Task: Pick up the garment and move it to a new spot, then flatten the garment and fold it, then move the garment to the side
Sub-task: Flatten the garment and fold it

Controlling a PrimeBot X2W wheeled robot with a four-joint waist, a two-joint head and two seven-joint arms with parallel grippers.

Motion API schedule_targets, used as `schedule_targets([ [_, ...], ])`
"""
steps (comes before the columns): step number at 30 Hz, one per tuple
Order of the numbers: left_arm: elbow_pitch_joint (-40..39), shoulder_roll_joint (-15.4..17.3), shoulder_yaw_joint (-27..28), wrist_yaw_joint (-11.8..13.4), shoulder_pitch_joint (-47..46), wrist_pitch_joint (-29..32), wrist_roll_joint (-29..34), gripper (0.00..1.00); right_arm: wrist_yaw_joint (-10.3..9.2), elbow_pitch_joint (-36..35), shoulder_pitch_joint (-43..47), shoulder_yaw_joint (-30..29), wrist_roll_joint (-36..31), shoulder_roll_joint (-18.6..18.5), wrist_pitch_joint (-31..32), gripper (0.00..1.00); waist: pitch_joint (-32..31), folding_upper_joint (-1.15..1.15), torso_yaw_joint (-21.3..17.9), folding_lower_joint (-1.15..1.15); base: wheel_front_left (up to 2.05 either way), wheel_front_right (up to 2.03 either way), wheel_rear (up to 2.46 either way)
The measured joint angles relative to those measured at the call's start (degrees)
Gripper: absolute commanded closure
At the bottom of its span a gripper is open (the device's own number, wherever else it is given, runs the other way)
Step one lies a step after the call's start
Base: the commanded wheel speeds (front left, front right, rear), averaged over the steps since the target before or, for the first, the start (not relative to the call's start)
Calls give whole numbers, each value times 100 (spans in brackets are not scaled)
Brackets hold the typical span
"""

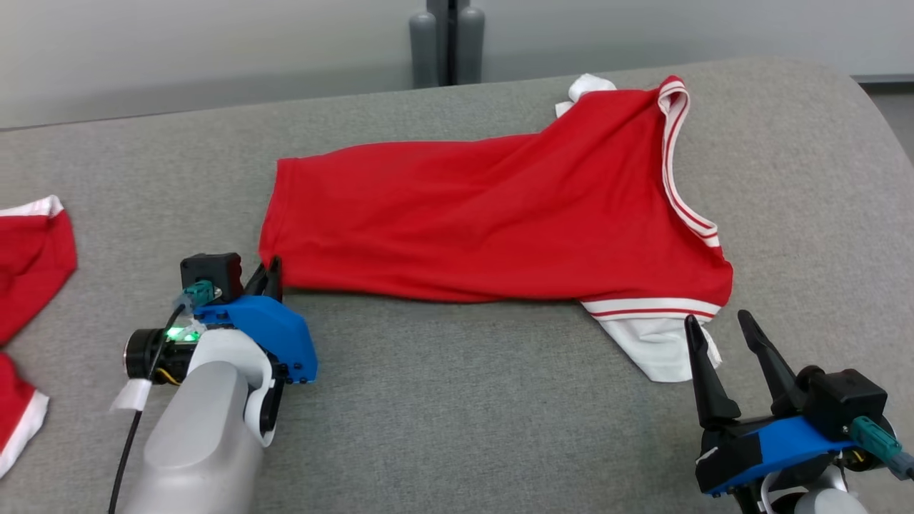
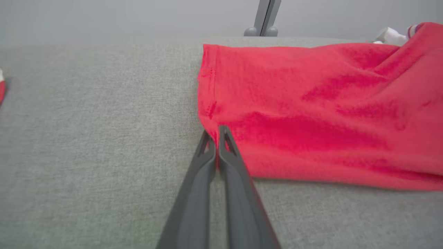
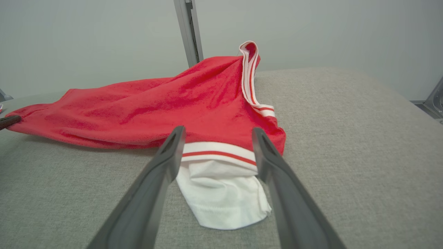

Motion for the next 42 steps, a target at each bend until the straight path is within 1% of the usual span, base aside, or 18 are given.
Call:
schedule_targets([
  [5,-334,-158,-8,-116,365,-589,-145,100,0,-49,65,-46,1,0,41,0,-214,0,253,0,0,0,0],
  [8,-703,-200,-83,-163,794,-716,-197,100,0,-99,159,-131,2,2,49,0,-365,0,449,-1,0,0,0],
  [11,-1256,-212,-147,-164,1262,-720,-241,100,0,-157,243,-224,2,0,91,0,-483,-1,637,-1,0,0,0],
  [12,-1256,-212,-147,-164,1262,-720,-241,100,0,-157,243,-224,2,0,91,0,-483,-1,637,-1,0,0,0],
  [13,-1748,-193,-172,-138,1598,-611,-252,100,0,-192,295,-277,23,2,101,0,-533,-1,744,-1,0,0,0],
  [14,-2014,-175,-187,-91,1767,-530,-274,100,1,-212,303,-307,33,3,120,0,-549,-1,788,-1,0,0,0],
  [18,-3275,-82,-225,101,2564,25,-386,100,0,-291,340,-353,43,2,154,0,-563,-1,857,-1,0,0,0],
  [23,-4934,80,-305,437,3518,1048,-538,100,0,-338,360,-391,48,3,164,0,-514,-1,749,-1,0,0,0],
  [25,-5459,159,-286,560,3712,1289,-557,100,0,-323,365,-431,60,2,141,0,-490,-1,689,-1,0,0,0],
  [27,-5710,233,-256,644,3699,1395,-504,100,0,-307,364,-443,94,1,134,0,-454,-1,628,-1,0,0,0],
  [30,-5645,245,-250,664,3574,1506,-498,100,0,-298,355,-421,100,0,126,0,-399,-1,563,-1,0,0,0],
  [31,-5350,223,-258,657,3210,1544,-478,100,0,-293,310,-394,101,3,115,0,-340,-1,500,0,0,0,0],
  [35,-4455,114,-146,726,2310,1427,-389,100,0,-308,194,-339,104,1,104,0,-186,-1,369,0,0,0,0],
  [39,-3524,-32,-76,768,1588,1215,-392,100,0,-308,80,-257,121,3,96,0,-19,-1,238,1,0,0,0],
  [42,-2915,-78,-12,801,1132,972,-378,100,0,-297,26,-196,159,2,90,0,91,-1,156,0,0,0,0],
])
